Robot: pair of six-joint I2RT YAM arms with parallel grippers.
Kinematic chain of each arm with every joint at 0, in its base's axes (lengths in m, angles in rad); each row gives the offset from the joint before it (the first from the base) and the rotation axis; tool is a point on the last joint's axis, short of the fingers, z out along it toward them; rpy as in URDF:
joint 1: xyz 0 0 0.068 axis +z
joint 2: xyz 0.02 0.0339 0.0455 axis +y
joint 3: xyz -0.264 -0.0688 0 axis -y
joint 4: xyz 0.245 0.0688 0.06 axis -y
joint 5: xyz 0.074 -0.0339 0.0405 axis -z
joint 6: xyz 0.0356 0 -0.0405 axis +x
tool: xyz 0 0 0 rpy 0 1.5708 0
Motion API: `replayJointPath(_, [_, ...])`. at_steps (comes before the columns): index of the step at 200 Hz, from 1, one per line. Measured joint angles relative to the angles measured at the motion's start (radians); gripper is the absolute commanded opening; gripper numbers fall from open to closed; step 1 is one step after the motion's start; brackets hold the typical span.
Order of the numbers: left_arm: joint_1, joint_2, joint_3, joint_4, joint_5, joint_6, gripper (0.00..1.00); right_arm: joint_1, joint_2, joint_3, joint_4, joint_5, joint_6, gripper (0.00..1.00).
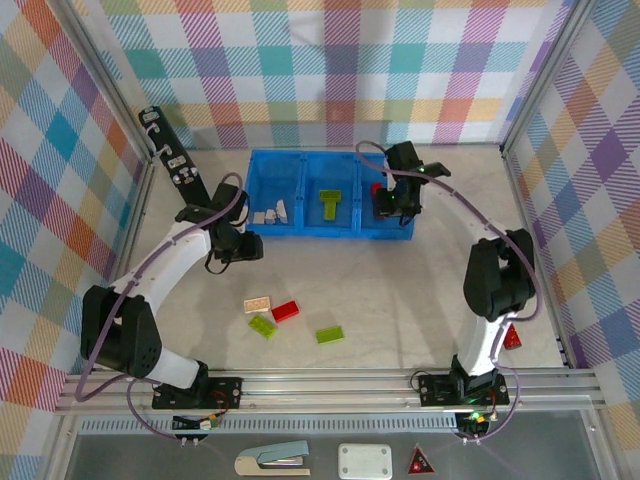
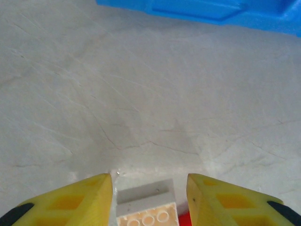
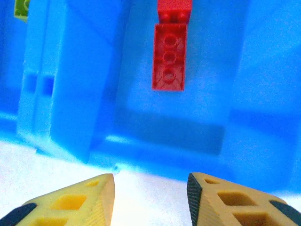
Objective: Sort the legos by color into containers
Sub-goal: Place the lego in the container, then pick up the lego from the bottom-left of the table.
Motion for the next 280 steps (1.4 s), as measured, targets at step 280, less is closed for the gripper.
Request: replayJointPath(280, [-0.227,0.056,-0.345,0.150,-0.114,-0.351,0.73,0.021,-0.303,-0.377,0.039,-0.063,0.096,0.49])
